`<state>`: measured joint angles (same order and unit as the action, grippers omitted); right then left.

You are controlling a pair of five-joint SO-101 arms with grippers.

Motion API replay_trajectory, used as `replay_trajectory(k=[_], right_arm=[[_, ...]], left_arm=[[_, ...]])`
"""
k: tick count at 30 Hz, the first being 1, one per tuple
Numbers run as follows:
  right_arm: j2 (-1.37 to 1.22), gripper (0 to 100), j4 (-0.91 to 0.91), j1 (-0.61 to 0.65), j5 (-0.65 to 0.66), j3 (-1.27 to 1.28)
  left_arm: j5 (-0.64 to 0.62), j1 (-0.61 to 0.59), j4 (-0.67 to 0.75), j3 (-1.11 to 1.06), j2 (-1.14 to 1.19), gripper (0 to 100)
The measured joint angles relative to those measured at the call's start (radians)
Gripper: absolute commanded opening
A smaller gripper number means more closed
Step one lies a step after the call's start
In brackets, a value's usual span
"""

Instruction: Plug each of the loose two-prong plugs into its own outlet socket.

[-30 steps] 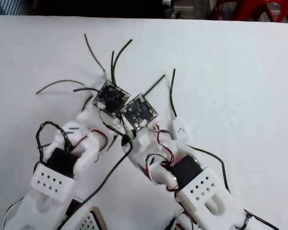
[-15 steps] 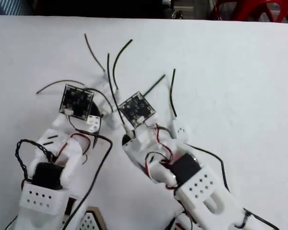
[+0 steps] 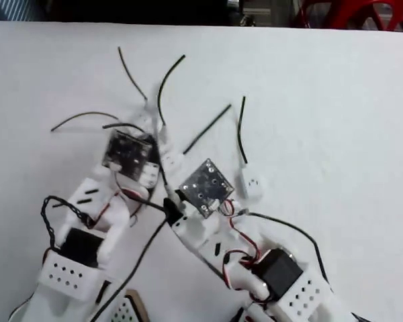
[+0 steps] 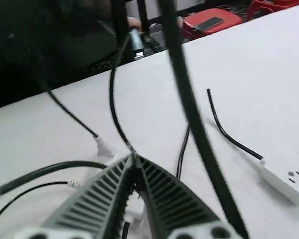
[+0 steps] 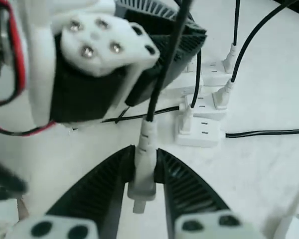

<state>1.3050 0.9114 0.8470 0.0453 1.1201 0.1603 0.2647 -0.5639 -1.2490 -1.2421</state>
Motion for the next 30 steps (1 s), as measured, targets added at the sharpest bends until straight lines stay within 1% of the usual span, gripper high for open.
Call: replay_trajectory(k=[5, 13, 18, 21, 23, 25, 28, 30], right_arm=[[-0.002, 1.6, 0.000, 0.000, 0.000, 0.003], [-0.002, 1.6, 0.000, -0.048, 0.000, 0.003], [-0.002, 1.6, 0.000, -0.055, 0.000, 0.003], [-0.002, 1.6, 0.000, -0.057, 0.000, 0.003], [-0.002, 1.6, 0.000, -0.068, 0.000, 0.003], [-0.002, 1.6, -0.005, -0.109, 0.000, 0.003], [-0.002, 1.6, -0.054, -0.212, 0.028, 0.003], [-0.003, 1.6, -0.104, -0.299, 0.038, 0.003]], left_arm=[[0.127, 0.104, 0.000, 0.000, -0.003, 2], [0.212, 0.146, 0.000, 0.002, -0.057, 2], [0.336, 0.224, -0.083, 0.002, -0.149, 2], [0.365, 0.242, -0.121, 0.002, -0.183, 2], [0.368, 0.239, -0.126, 0.002, -0.189, 2], [0.370, 0.222, -0.126, 0.002, -0.192, 2], [0.351, 0.153, -0.126, 0.002, -0.192, 2], [0.290, 0.091, -0.126, 0.002, -0.192, 2]])
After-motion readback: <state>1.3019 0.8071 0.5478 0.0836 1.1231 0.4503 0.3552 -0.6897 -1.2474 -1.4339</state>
